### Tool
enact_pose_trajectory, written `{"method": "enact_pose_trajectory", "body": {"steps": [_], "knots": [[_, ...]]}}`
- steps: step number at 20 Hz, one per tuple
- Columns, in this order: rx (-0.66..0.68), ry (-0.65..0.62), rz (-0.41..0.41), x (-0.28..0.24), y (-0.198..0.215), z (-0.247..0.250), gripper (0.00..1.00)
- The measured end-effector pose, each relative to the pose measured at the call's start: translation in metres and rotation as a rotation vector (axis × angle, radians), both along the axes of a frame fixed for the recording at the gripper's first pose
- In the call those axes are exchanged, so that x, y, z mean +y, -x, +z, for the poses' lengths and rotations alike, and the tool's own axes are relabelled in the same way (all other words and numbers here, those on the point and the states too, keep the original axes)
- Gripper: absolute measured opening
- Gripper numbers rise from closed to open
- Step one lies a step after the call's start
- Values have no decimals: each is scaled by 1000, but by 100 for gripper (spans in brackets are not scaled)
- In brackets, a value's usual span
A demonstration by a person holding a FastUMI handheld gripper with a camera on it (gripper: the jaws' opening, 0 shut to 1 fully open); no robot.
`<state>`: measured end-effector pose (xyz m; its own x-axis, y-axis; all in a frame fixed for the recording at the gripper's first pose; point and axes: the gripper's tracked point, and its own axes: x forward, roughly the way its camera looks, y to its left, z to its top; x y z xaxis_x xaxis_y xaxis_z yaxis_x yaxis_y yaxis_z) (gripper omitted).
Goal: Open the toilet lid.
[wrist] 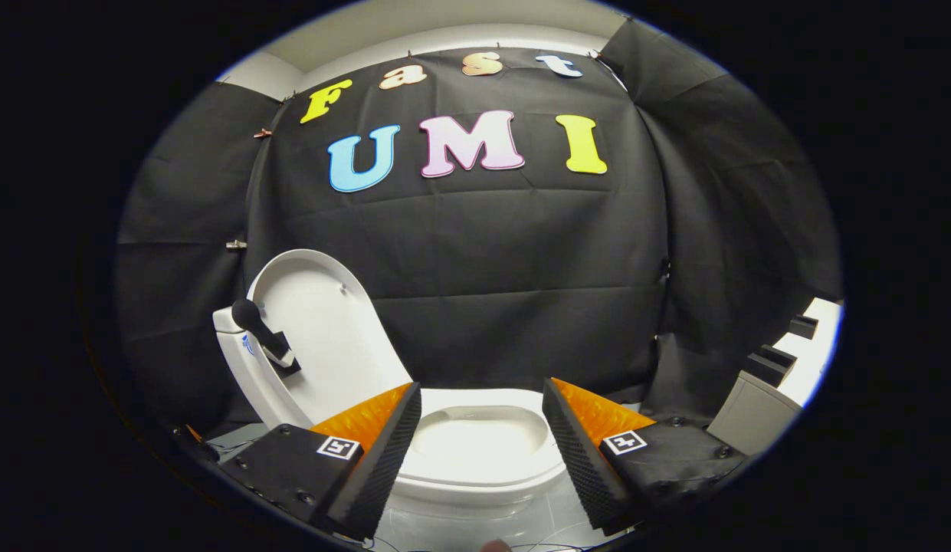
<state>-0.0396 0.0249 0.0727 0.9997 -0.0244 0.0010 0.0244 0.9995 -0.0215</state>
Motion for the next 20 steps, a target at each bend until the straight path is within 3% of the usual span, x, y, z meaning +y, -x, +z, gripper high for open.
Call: {"method": "enact_pose_trajectory", "body": {"steps": [20], "knots": [[3, 16, -3, -1, 0, 3, 99]]}}
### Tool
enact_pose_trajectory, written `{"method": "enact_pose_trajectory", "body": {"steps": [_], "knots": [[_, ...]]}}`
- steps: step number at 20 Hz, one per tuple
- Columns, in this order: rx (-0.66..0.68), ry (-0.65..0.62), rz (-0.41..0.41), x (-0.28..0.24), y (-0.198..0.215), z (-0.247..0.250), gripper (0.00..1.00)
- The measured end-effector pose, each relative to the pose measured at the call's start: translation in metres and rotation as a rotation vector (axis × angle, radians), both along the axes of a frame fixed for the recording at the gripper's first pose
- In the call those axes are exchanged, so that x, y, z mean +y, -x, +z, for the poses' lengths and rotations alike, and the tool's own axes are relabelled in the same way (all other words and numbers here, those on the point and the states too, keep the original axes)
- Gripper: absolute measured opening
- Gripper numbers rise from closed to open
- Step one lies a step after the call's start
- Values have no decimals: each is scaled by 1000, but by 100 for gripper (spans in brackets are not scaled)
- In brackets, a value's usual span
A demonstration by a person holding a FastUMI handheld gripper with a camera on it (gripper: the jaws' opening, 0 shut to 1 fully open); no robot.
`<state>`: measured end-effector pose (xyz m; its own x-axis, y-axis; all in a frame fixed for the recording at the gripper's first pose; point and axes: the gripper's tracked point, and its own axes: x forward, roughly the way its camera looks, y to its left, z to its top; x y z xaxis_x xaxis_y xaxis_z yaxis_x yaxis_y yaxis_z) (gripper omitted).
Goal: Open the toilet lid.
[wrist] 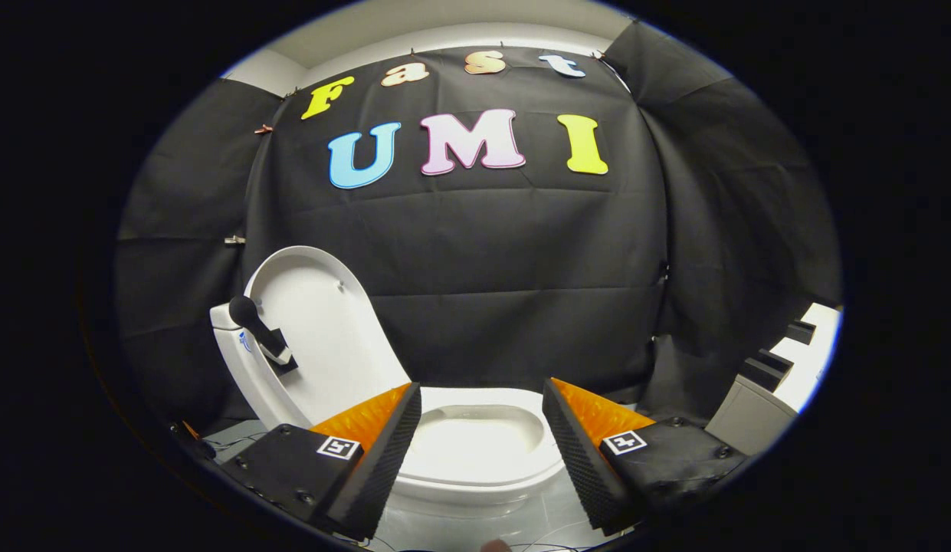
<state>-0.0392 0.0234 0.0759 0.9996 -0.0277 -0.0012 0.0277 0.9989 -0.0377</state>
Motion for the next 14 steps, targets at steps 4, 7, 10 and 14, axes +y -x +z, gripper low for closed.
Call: {"method": "enact_pose_trajectory", "body": {"steps": [4, 7, 10, 14], "knots": [[14, -11, 0, -1, -2, -5, 99], [18, -14, 0, -2, 0, -6, 99], [21, -18, -3, -3, 1, -7, 99], [23, -20, -4, -3, 0, -6, 99]]}}
